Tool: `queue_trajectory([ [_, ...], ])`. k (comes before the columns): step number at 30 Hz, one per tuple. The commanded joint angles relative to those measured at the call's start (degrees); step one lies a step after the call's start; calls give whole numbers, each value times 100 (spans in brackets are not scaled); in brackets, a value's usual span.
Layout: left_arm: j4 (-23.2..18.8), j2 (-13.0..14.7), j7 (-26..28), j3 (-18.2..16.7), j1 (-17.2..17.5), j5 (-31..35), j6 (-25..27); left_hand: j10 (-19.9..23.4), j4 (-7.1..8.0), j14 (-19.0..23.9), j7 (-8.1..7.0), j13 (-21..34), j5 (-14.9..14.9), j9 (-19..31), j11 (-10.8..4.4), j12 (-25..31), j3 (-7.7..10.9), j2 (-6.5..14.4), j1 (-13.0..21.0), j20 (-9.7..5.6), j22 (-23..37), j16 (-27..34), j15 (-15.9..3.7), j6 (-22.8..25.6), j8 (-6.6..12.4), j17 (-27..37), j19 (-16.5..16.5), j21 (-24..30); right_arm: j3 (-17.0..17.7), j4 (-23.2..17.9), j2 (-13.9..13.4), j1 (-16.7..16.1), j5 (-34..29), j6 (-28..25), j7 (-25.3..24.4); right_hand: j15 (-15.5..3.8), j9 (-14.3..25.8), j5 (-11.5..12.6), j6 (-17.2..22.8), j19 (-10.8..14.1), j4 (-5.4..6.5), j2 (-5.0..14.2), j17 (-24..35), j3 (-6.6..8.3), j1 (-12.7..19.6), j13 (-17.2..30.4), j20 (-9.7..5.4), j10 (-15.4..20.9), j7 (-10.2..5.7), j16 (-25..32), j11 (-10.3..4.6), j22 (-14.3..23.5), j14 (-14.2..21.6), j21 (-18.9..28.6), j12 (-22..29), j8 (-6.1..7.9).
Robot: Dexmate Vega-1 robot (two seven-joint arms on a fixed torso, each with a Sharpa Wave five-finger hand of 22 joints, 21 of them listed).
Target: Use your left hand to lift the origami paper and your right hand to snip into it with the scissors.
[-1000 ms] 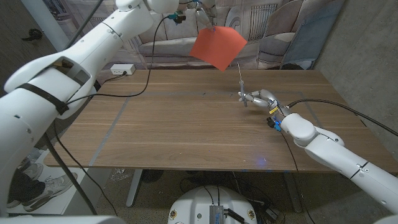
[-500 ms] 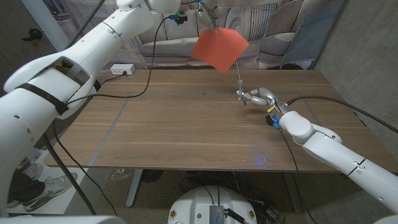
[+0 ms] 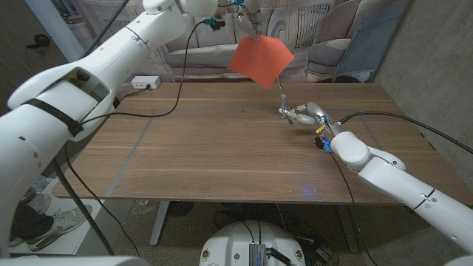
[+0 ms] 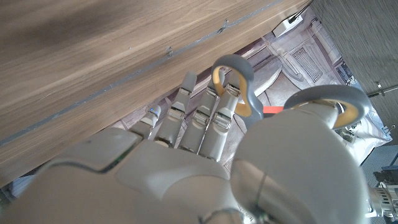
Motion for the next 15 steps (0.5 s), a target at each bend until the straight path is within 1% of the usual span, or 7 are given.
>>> queue_trajectory([
  [1, -86, 18, 130, -65, -16, 100, 236, 244, 6, 39, 164, 20, 13, 291, -268, -18, -4, 155, 168, 41, 18, -3, -966, 165, 21, 30, 16, -2, -28, -264, -53, -98, -249, -364, -167, -932, 27, 30, -17, -10, 28, -67, 23, -49, -51, 25, 93, -9, 38, -21, 47, 19, -34, -1, -18, -15],
  [4, -93, 18, 100, -46, -25, 88, 209, 240, 7, 38, 173, 24, 10, 293, -268, -20, -6, 156, 170, 52, 18, -7, -963, 168, 20, 32, 14, -4, -133, -458, -39, -79, -551, -816, -381, -931, 31, 31, -17, -13, 35, -73, 26, -55, -71, 27, 102, -20, 45, -27, 56, 19, -49, -1, -20, -11],
  [5, -99, 15, 101, -20, -42, 141, 235, 243, 6, 38, 183, 22, 9, 290, -267, -21, -7, 156, 171, 55, 18, -8, -964, 166, 16, 33, 13, -4, -18, -334, -111, -109, -274, -407, -105, -931, 33, 31, -15, -10, 37, -76, 27, -57, -80, 28, 108, -22, 48, -29, 59, 19, -55, 1, -20, -9],
  [7, -110, 9, 77, -37, -36, 100, 254, 244, 7, 38, 188, 21, 7, 293, -266, -23, -8, 158, 173, 55, 18, -10, -963, 162, 15, 34, 13, -5, -111, -533, -64, -119, -568, -862, -375, -931, 36, 32, -14, -12, 43, -78, 29, -59, -96, 29, 120, -19, 53, -31, 56, 18, -62, 1, -17, -6],
  [11, -162, 18, 49, -9, -37, 120, 244, 233, 10, 39, 184, 28, 4, 299, -270, -27, -9, 162, 174, 58, 18, -14, -962, 159, 13, 35, 14, -7, -134, -528, -62, -92, -650, -831, -384, -930, 41, 33, -30, -18, 52, -82, 33, -63, -123, 31, 129, -27, 55, -35, 63, 18, -75, 0, -17, -8],
  [12, -155, 10, 28, -15, -33, 78, 220, 230, 9, 39, 182, 28, 3, 299, -270, -28, -9, 162, 175, 60, 18, -14, -963, 158, 12, 36, 16, -6, -229, -644, -4, -49, -862, -1190, -535, -930, 42, 33, -28, -20, 54, -83, 34, -64, -129, 31, 126, -24, 58, -36, 66, 18, -77, -1, -15, -6],
  [15, -179, 9, 16, 19, -45, 140, 246, 239, 10, 37, 185, 23, 0, 300, -267, -30, -12, 161, 175, 65, 18, -19, -961, 162, 11, 36, 16, -8, -207, -689, -37, -20, -788, -1197, -389, -932, 46, 33, -48, -23, 60, -85, 38, -65, -148, 33, 130, -25, 73, -38, 73, 18, -84, -1, -13, -10],
])
